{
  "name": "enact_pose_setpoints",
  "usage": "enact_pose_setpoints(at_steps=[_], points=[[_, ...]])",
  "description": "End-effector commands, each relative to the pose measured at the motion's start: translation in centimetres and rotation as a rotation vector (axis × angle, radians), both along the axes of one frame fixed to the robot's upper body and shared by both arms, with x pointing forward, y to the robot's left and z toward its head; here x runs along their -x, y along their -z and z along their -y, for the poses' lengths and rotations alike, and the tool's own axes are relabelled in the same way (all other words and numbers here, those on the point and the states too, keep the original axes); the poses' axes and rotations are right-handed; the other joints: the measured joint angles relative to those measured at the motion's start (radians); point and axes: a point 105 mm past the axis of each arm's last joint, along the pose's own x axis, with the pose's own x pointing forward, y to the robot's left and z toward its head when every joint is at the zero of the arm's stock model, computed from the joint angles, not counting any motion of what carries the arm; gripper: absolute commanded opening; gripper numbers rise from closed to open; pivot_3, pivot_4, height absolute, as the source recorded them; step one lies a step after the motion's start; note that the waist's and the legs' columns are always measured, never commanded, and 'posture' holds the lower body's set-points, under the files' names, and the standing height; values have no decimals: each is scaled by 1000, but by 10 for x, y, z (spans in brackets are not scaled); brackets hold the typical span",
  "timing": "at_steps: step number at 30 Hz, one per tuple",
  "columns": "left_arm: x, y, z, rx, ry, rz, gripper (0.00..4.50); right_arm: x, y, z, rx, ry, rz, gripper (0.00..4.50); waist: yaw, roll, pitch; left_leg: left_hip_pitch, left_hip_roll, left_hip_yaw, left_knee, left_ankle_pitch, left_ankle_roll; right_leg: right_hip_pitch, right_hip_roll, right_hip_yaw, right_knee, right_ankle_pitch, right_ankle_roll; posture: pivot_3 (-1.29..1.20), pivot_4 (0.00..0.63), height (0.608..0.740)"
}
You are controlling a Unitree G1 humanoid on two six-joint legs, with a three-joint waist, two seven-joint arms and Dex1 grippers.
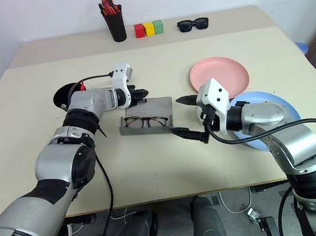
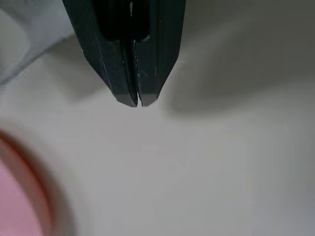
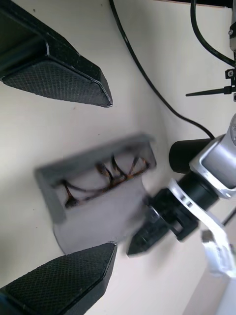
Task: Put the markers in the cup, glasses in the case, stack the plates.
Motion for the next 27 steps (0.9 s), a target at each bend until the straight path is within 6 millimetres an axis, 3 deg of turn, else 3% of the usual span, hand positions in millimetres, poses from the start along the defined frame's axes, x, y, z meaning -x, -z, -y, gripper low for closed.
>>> enact_pose_setpoints(at_steps=[1, 11, 17, 19, 22, 24, 27], points=[[-2, -20, -2, 40, 6, 3, 33, 3, -7, -1, 4, -7, 43, 4500, 0, 0, 0, 0, 0, 0, 0, 0, 0, 0, 0, 0, 0, 0, 0, 0, 150, 740], [14, -39, 1, 140, 104, -81, 33, 4, -5, -3, 7, -15, 37, 4500, 1, 0, 0, -1, 0, 0, 3, 0, 0, 0, 0, 0, 1, 0, 0, 0, 150, 740], [40, -26, 5, 109, 210, -150, 33, 2, -6, -1, 10, -8, 45, 4500, -1, 0, 0, -2, 0, 0, 6, 0, 1, 0, 0, 0, 2, 0, 0, 0, 150, 740], [37, -29, 3, 109, 193, -92, 33, 2, -6, -1, 9, -8, 44, 4500, 0, 0, 0, -2, 0, -1, 6, 0, 1, 0, 0, 0, 3, 0, 0, 0, 150, 740], [13, -49, -6, 131, 54, 57, 33, 2, -6, -2, 7, -11, 40, 4500, 2, 0, 0, -2, 0, -1, 7, 0, 0, 0, 0, 0, 3, 0, 0, 0, 150, 740], [7, -58, -8, 163, 11, 77, 33, 4, -5, -4, 2, -23, 34, 4500, 4, 0, 0, -2, 0, -1, 8, 0, 0, 0, 0, 0, 2, 0, 0, 0, 150, 740], [7, -56, -7, 159, 17, 50, 33, 9, -5, -6, 0, -51, 20, 4500, 4, 0, 0, -2, 0, -1, 8, 0, 0, 1, 0, 0, 2, 0, 1, 0, 150, 740]])
